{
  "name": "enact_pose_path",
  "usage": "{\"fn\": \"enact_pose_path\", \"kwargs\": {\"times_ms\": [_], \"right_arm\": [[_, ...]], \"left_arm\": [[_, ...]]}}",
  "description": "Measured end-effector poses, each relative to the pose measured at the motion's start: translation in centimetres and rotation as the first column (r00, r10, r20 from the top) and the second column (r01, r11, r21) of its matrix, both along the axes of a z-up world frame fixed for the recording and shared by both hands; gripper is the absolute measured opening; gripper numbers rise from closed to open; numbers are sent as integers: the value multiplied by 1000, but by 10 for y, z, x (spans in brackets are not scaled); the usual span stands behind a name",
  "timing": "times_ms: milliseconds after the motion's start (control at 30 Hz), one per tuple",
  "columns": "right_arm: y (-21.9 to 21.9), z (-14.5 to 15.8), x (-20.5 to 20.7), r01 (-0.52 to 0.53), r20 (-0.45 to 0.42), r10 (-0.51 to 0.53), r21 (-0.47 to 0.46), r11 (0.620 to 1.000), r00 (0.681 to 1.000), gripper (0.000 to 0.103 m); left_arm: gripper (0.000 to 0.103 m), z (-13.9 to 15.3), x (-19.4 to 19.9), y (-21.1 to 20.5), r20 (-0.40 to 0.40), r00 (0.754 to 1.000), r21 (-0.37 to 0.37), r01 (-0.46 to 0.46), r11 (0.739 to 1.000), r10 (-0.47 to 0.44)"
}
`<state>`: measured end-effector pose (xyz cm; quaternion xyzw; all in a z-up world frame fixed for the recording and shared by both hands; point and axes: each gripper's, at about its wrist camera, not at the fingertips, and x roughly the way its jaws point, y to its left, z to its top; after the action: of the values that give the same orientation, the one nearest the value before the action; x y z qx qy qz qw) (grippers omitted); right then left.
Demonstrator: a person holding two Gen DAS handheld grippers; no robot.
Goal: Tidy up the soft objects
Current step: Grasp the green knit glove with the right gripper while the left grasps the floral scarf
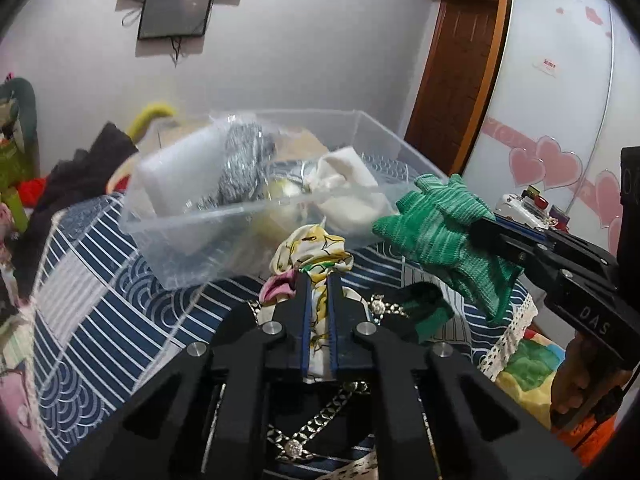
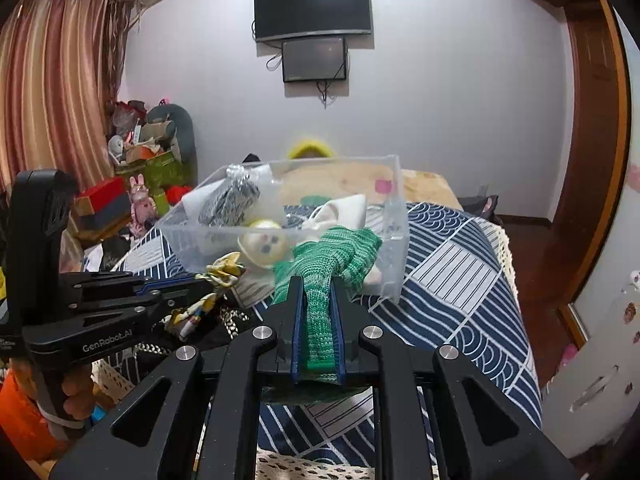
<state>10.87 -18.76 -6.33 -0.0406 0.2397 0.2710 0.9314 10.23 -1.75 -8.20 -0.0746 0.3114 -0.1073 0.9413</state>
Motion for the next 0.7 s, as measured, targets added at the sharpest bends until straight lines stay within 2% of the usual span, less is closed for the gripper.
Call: {"fn": "enact_pose_path", "kwargs": {"times_ms": [433,700], "right_arm": [[-3,27,0,8,70,-12,53,999,997,11],[0,46,17,30,122,-40,86,996,992,11]], "left_arm": [[5,50,-25,12,143,989,12,-38,999,36],[5,73,-2,6,191,981,22,-47,999,42]]}}
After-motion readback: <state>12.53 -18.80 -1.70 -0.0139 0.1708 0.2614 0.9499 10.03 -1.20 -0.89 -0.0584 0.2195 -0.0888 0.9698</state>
